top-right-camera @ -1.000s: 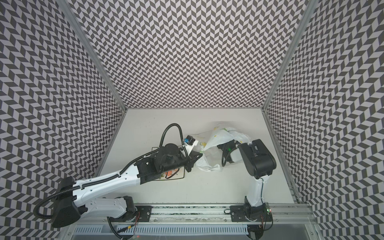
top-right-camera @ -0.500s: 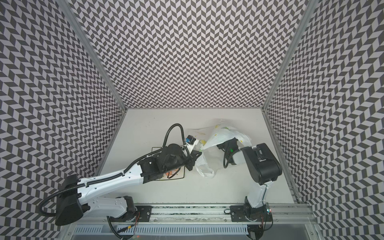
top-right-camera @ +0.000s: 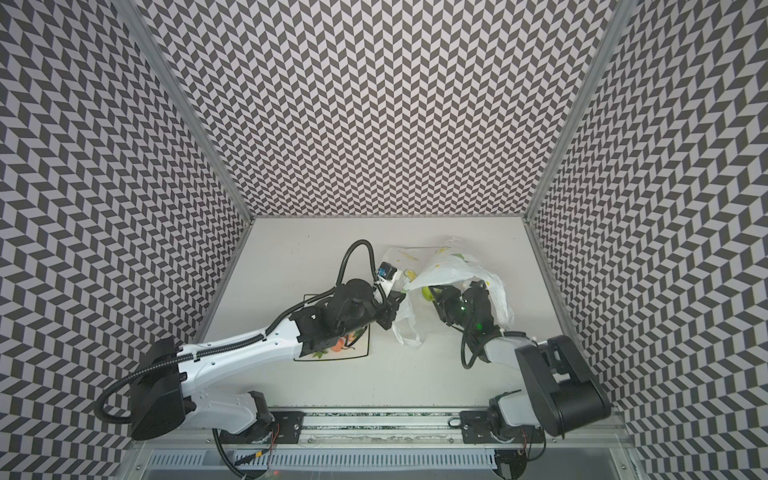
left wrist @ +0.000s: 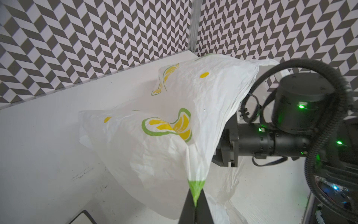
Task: Take the fake fruits out of the plastic bag
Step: 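Lift the green pear out of the bag with the right gripper while the left releases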
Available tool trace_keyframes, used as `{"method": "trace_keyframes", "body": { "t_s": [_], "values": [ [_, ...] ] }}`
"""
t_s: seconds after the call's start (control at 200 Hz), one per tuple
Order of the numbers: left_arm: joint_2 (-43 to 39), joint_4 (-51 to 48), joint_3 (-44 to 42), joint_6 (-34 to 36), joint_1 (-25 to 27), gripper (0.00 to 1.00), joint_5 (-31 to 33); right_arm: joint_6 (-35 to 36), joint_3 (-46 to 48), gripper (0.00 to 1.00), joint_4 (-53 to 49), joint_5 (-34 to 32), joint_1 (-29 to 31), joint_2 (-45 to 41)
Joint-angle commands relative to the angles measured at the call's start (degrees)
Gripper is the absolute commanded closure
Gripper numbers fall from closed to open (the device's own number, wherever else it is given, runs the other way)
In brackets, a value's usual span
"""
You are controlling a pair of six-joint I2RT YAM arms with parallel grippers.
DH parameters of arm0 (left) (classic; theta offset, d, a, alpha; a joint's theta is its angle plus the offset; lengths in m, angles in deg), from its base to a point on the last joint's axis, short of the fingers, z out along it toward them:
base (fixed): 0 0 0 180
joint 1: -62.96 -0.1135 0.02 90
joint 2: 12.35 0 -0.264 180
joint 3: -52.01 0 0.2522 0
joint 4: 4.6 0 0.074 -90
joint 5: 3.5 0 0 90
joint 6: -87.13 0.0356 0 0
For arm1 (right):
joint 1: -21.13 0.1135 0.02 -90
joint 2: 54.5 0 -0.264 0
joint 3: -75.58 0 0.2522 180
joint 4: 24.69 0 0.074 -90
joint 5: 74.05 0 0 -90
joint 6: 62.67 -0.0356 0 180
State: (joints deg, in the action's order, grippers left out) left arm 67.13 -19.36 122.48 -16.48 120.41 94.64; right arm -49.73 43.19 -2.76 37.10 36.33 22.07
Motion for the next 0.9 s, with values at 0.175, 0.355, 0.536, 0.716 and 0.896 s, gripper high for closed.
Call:
{"method": "trace_keyframes", "body": {
  "t_s": [0.175,0.355,0.536,0.716,0.896],
  "values": [
    [3.8,0.3,4.5,-1.0,-3.7,1.0,2.8,10.9,4.8,0.49,-17.0,3.3,-0.1,-18.2],
    [5.9,-0.3,4.6,-2.4,-5.5,1.0,2.8,13.5,5.1,0.49,-26.6,5.2,0.5,-28.9],
    [7.0,-0.3,5.1,-2.6,-5.6,1.0,1.9,18.9,2.7,0.49,-36.4,7.6,0.6,-37.2],
    [6.4,-1.4,5.6,-2.2,-5.6,0.9,1.1,30.1,-4.2,0.49,-48.7,9.3,0.7,-40.0],
    [2.6,-4.3,6.3,-2.2,-5.6,0.56,2.4,38.1,-11.9,0.48,-54.8,12.1,2.1,-39.6]
  ]
}}
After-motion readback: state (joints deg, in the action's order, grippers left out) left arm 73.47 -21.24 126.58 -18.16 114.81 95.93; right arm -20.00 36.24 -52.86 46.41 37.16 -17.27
